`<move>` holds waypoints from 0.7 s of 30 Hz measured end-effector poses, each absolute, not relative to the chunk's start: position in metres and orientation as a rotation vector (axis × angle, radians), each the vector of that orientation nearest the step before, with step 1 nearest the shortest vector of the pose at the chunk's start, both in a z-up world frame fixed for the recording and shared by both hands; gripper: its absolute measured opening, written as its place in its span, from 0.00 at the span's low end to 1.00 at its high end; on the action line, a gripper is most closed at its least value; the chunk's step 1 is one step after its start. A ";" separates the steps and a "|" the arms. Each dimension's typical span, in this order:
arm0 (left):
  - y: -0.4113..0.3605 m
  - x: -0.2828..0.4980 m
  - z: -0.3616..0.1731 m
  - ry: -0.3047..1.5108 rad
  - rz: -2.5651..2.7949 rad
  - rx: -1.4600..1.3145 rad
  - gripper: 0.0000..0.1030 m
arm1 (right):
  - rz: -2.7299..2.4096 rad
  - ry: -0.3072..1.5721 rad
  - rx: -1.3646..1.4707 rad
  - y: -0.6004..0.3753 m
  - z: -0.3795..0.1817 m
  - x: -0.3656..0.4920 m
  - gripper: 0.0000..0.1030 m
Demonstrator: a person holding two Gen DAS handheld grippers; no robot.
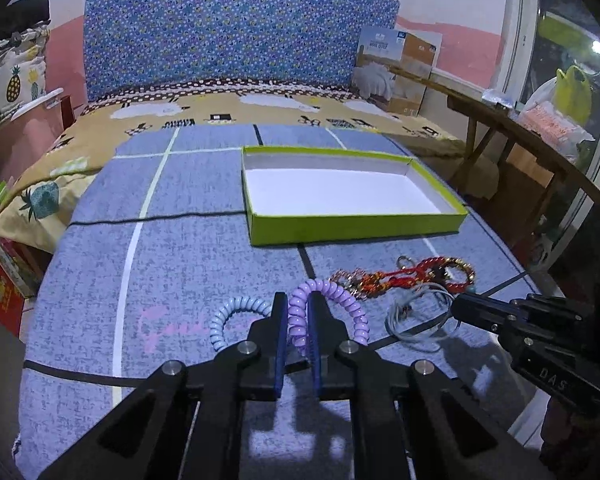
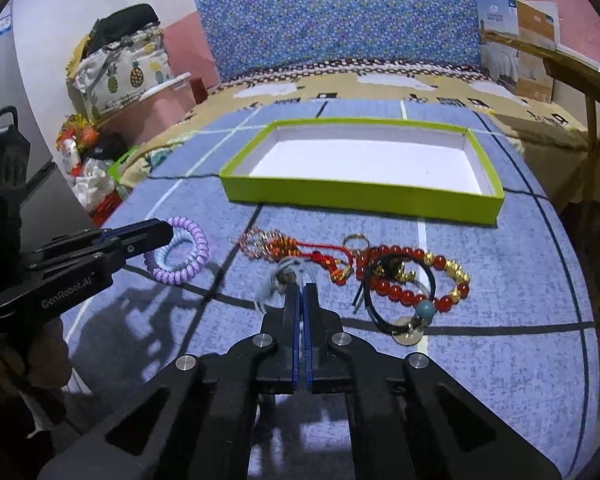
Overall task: Organize jewelry
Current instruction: 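Release the purple hair tie into the green box while the right tool drops the grey bracelet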
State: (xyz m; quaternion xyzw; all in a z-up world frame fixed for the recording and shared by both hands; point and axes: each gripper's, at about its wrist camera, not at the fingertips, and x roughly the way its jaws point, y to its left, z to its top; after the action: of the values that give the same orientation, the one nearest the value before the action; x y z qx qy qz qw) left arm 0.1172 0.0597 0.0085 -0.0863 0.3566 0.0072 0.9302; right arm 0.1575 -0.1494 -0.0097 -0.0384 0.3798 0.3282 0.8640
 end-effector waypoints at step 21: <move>0.062 0.196 0.050 0.667 0.011 -0.088 0.10 | 0.635 0.694 -0.060 -0.170 0.042 0.253 0.01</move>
State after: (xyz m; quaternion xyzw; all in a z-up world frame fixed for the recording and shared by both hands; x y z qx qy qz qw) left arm 0.1958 0.0620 0.0500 -0.0432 0.3272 0.0054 0.9440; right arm 0.2528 -0.1699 0.0418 -0.0291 0.3344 0.3061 0.8909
